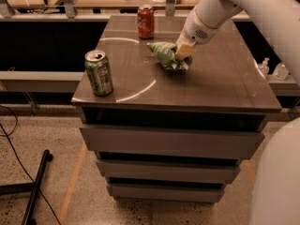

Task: Move green jalapeno chip bag near green can

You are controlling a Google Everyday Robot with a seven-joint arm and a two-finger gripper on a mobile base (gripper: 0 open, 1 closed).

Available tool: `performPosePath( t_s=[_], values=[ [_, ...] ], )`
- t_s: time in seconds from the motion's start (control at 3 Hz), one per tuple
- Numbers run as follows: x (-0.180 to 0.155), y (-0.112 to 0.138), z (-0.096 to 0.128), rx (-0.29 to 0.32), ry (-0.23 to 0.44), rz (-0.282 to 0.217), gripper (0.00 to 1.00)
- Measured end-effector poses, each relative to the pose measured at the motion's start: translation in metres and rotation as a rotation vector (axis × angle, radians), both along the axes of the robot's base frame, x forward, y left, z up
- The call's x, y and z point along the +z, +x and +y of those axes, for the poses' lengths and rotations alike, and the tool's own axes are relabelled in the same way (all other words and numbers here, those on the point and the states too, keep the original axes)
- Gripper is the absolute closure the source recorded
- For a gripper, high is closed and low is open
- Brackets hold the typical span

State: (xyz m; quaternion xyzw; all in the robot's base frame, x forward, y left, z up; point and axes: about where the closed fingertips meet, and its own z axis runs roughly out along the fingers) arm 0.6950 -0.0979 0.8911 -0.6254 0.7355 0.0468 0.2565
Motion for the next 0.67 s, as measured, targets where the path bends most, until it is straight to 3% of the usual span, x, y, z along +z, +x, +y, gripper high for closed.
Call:
performPosePath(
  t_s=[0.33, 0.67],
  values=[
    [0.025, -0.023, 0.016, 0.043, 0.029, -0.045, 1.0],
    [0.033, -0.035, 0.026, 0.071, 0.038, -0.059, 1.0]
  ],
)
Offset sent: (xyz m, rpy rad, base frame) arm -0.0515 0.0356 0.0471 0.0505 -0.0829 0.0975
